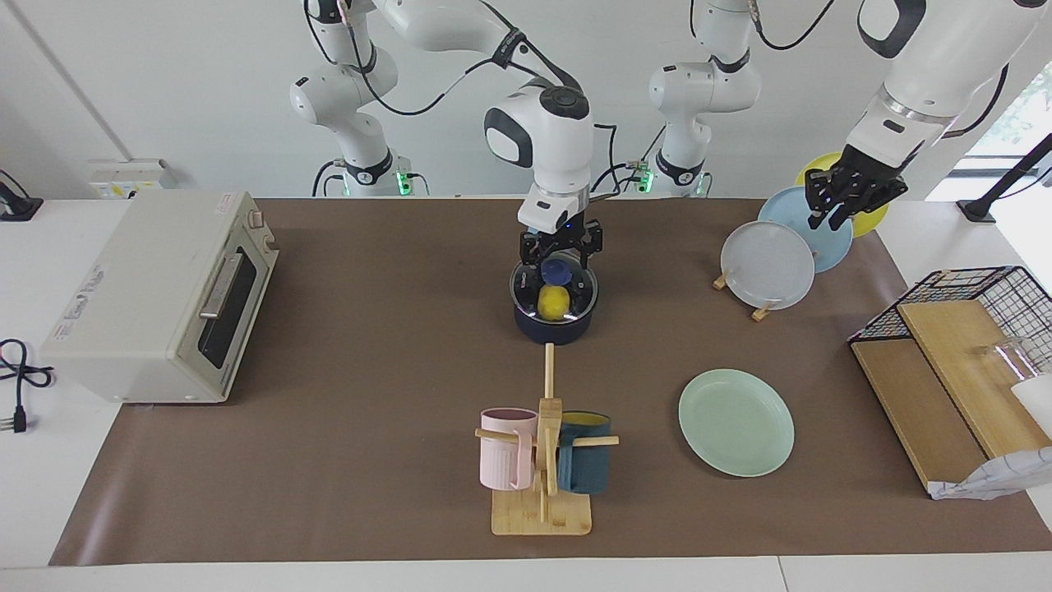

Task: Transfer potato from pot to plate
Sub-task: 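Grasp the blue lid knob with the right gripper and lift, then set the lid beside the toaster while the left gripper reaches the saucepan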

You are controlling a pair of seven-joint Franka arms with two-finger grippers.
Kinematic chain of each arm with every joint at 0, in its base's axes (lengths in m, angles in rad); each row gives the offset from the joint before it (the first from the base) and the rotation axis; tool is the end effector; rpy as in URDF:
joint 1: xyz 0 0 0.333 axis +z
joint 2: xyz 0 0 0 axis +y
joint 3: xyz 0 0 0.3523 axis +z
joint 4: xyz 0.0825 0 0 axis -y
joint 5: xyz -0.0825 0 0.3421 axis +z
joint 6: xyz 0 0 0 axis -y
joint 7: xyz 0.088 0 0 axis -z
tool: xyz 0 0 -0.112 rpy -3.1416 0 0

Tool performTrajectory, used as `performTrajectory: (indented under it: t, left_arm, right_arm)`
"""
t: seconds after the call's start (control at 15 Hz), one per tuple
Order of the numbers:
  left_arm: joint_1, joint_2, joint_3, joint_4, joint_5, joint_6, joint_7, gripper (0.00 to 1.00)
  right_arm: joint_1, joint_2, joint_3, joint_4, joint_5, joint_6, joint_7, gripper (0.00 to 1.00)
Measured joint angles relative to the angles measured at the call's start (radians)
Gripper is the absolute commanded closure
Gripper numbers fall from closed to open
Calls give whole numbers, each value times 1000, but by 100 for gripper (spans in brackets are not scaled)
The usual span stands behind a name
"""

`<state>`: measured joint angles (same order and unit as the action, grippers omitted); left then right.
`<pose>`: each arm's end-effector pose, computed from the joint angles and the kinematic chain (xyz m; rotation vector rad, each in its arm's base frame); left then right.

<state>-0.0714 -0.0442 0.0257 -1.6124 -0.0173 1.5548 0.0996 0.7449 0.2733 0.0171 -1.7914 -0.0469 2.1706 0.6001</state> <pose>0.4946 -0.0242 0.6588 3.1145 -0.2270 -0.0202 0.4464 0.4219 0.4584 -3.0849 -0.2869 -0.1623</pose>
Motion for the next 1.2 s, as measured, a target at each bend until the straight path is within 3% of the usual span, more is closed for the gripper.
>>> performTrajectory:
  t: [0.07, 0.13, 0.2, 0.4, 0.47, 0.73, 0.93, 1.2]
  left_arm:
    - [0, 0, 0, 0, 0, 0, 0, 100]
    - [0, 0, 0, 0, 0, 0, 0, 59]
    - [0, 0, 0, 0, 0, 0, 0, 1]
    - [0, -1, 0, -5, 0, 0, 0, 0]
    - [0, -2, 0, -7, 0, 0, 0, 0]
    - [0, -5, 0, -10, 0, 0, 0, 0]
    - [0, -6, 0, -11, 0, 0, 0, 0]
    - [0, -7, -1, -12, 0, 0, 0, 0]
  right_arm:
    - [0, 0, 0, -2, 0, 1, 0, 30]
    - [0, 0, 0, -3, 0, 1, -1, 36]
    - [0, 0, 0, -4, 0, 1, -4, 43]
    - [-1, 0, -1, -4, -2, 1, -9, 67]
    - [-1, 0, -1, -4, -2, 1, -9, 68]
    - [-2, 0, -1, 2, -3, -6, -12, 68]
    - [-16, -3, -4, 62, -17, -94, -56, 68]
    - [-108, -15, -8, 97, -48, -153, -199, 67]
